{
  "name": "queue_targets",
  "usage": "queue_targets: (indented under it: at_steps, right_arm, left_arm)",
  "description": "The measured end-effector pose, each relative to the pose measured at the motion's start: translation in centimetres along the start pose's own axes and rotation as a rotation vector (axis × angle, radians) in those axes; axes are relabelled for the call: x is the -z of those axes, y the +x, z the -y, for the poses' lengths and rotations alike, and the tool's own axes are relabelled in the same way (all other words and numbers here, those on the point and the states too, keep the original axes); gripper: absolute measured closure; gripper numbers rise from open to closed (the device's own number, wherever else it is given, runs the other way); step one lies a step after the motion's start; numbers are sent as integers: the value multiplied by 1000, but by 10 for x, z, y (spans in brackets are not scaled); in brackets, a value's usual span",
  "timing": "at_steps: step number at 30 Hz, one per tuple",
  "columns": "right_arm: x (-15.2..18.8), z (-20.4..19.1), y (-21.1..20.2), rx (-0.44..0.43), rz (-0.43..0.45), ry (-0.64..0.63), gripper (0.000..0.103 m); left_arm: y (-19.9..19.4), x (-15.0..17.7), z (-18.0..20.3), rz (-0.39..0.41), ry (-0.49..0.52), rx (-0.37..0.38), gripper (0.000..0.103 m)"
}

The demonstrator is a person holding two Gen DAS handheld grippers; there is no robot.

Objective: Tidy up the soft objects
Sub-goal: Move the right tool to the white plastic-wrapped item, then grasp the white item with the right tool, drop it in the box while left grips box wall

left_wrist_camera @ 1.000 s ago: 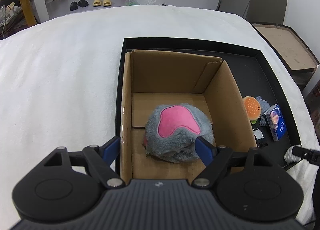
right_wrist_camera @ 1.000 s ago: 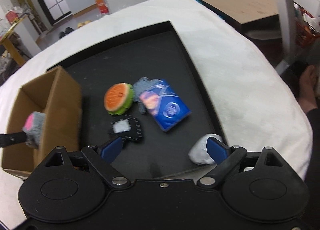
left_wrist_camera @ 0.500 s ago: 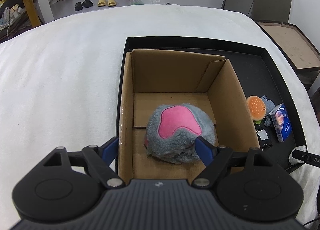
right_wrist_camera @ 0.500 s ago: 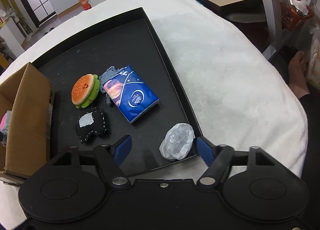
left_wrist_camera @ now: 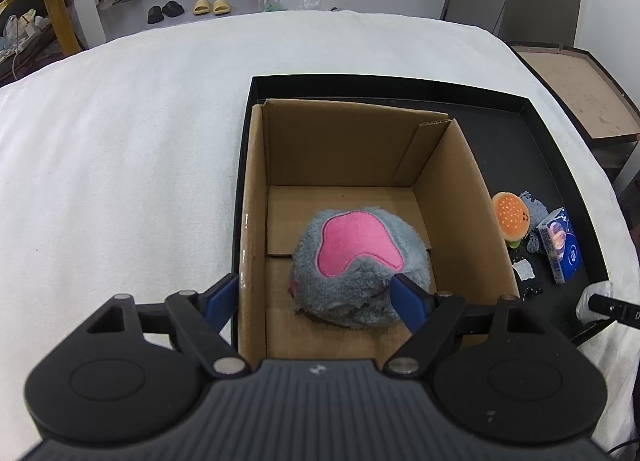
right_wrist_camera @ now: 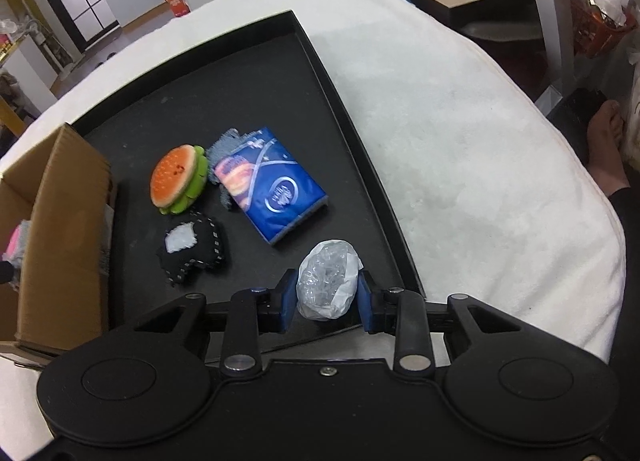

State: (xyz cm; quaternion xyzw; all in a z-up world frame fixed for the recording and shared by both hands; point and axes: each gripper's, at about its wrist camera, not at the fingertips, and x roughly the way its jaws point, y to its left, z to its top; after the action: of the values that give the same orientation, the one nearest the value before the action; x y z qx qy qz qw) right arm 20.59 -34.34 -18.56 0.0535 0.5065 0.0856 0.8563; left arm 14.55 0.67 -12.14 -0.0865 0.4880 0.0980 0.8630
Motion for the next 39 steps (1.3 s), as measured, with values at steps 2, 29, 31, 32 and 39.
queue_targets:
  at_steps: [2, 29, 31, 32, 39]
  right_arm:
    - [-2, -5, -5, -8, 12, -9, 72]
    - [-38, -111, -48, -201, 162, -177, 72]
    - [-39, -119, -50, -213, 166, -189, 72]
    - [-39, -124, -51, -220, 167, -194, 72]
    - [-41, -161, -55, -267, 175, -240, 72]
  left_arm:
    - [-1, 0, -1, 3, 3, 2, 23]
    - [-7, 2, -31, 65, 1, 51, 63]
    - [-6, 3, -35, 60, 0, 53, 67]
    - [-5, 3, -37, 57, -3, 54, 68]
    - [-2, 7, -46, 57, -14, 70, 86]
